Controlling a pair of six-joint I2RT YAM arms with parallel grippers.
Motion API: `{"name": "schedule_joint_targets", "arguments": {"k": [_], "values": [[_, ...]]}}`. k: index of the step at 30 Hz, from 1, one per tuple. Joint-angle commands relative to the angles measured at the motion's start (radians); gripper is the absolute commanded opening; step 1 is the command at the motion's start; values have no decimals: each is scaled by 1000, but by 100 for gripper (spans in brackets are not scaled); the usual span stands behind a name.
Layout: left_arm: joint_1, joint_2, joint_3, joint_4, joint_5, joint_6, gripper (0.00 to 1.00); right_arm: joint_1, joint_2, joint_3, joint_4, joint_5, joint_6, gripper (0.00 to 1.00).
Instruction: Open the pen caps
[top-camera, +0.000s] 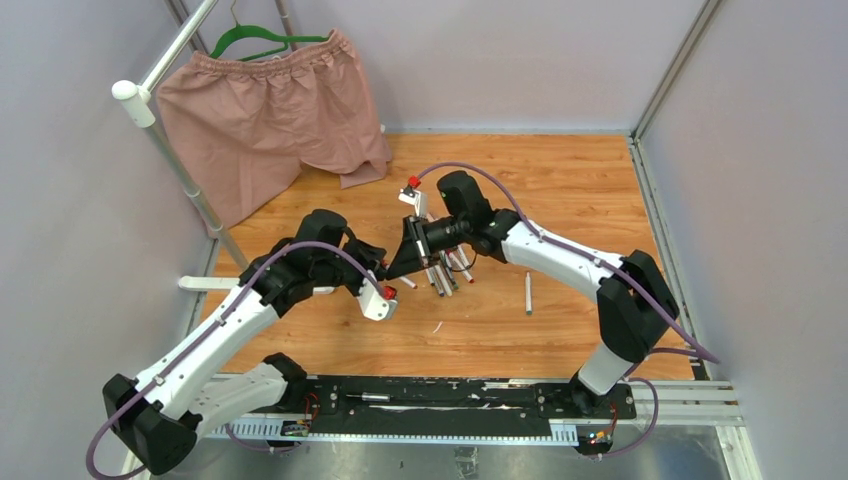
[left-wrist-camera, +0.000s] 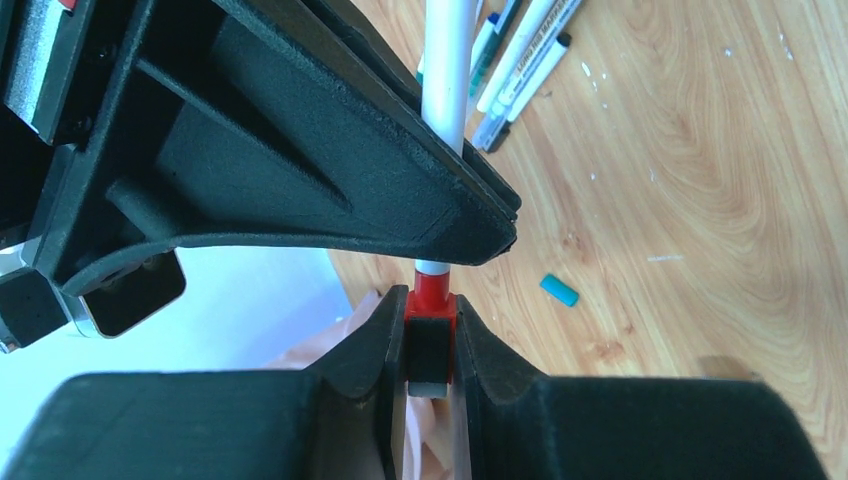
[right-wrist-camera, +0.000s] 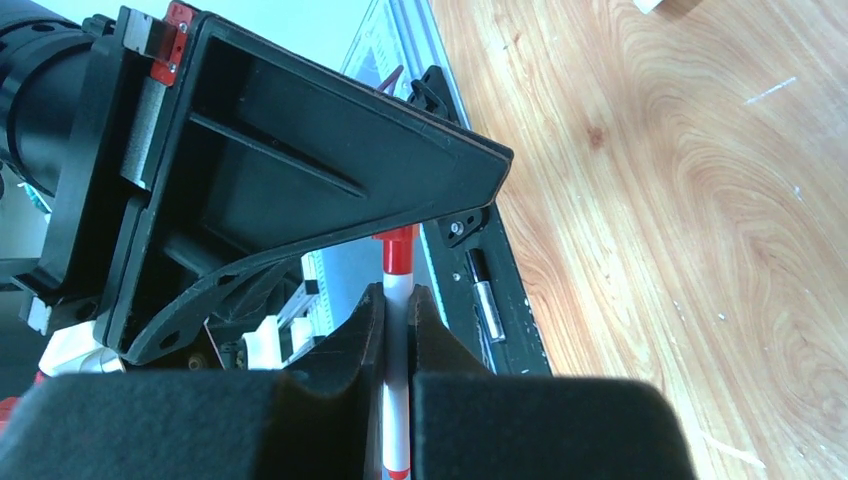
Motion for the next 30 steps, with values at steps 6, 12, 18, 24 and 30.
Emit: {"name": "schedule_joint_targets", "arguments": {"k": [6,12,18,24,30], "values": [[108,65,-14,114,-166,-23,0,-22,-224,-256,-155,14,-50,0],[155,124,31,107,-169,-94,0,-43,-349,-330,-299,117,-125,0],[117,230,48,62,-200,-365,0,-118,-416,-298,-481,766,-253,0],[94,394,-3,106,-286,-528,0,-128,-334,-357,-400,1134,-252,0],[95,492,-64,186,-296,-598,0,-165,-211,-421,-259,1197,-244,10]]}}
